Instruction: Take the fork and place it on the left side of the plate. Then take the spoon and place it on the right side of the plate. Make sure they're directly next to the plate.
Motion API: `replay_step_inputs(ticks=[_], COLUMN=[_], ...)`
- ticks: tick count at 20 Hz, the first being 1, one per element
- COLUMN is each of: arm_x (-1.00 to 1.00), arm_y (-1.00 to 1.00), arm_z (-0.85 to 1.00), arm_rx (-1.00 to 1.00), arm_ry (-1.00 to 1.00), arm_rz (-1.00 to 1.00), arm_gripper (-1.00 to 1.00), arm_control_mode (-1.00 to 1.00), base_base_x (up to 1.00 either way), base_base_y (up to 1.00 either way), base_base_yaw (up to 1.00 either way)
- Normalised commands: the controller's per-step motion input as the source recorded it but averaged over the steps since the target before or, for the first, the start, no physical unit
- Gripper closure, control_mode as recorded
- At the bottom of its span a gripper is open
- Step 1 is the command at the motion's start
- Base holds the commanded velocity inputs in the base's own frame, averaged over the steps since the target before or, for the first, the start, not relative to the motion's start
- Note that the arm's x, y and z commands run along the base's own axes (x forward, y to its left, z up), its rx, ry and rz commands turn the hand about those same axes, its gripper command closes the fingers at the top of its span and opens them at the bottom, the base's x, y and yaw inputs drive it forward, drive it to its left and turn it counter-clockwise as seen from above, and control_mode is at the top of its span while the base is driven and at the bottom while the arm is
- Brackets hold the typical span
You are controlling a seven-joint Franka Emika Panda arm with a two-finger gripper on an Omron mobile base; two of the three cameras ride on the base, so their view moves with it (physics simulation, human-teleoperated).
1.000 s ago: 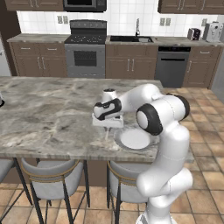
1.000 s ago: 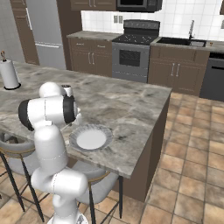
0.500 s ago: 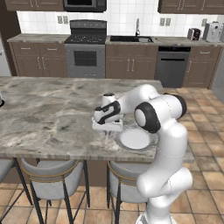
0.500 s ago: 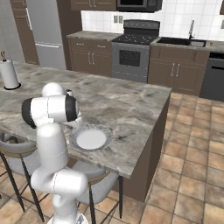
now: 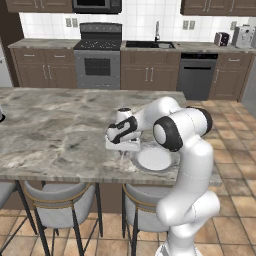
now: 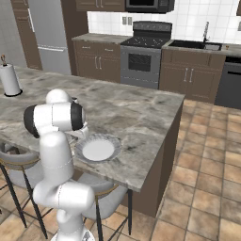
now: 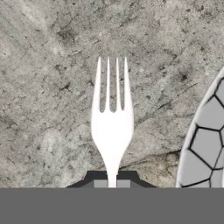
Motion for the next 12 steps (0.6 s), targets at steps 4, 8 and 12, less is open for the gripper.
replay_step_inputs(ticks=[4, 8, 12], arm_x=[0.0, 0.0, 0.0], arm_y=[0.0, 0.0, 0.0], arm_z=[0.0, 0.0, 0.0], arm_rx=[0.0, 0.0, 0.0], arm_ry=[0.0, 0.0, 0.0], arm_rz=[0.0, 0.0, 0.0], arm_gripper=[-1.0, -1.0, -1.0], arm_control_mode=[-1.0, -1.0, -1.0], base_base_x=[0.0, 0.0, 0.0], base_base_y=[0.0, 0.0, 0.0], base_base_yaw=[0.0, 0.0, 0.0])
